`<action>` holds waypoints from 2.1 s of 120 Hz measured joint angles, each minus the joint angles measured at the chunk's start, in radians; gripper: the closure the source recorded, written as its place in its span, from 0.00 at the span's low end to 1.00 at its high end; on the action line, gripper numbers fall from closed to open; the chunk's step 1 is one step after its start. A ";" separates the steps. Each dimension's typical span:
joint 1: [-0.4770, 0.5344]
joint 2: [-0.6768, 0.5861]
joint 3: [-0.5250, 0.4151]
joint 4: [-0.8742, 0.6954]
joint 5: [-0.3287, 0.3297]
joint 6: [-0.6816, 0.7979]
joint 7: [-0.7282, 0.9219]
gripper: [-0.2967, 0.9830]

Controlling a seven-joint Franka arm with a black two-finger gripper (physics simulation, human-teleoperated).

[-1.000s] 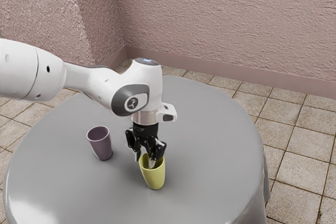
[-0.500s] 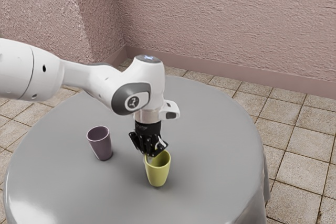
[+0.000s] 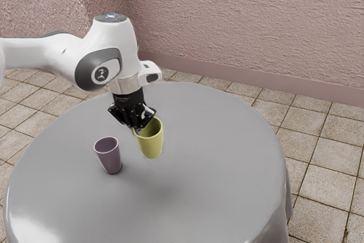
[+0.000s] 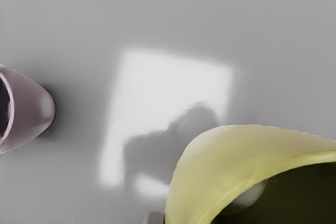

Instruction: Place the right cup onto the left cup

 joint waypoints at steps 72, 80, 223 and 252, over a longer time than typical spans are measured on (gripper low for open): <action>0.297 -0.073 0.001 -0.039 -0.108 -0.046 -0.070 0.84; 0.313 -0.060 0.001 -0.033 -0.109 -0.048 -0.064 0.84; 0.354 0.095 0.063 0.024 -0.160 -0.032 0.026 0.66; 0.360 0.067 0.062 0.030 -0.163 -0.031 0.035 0.37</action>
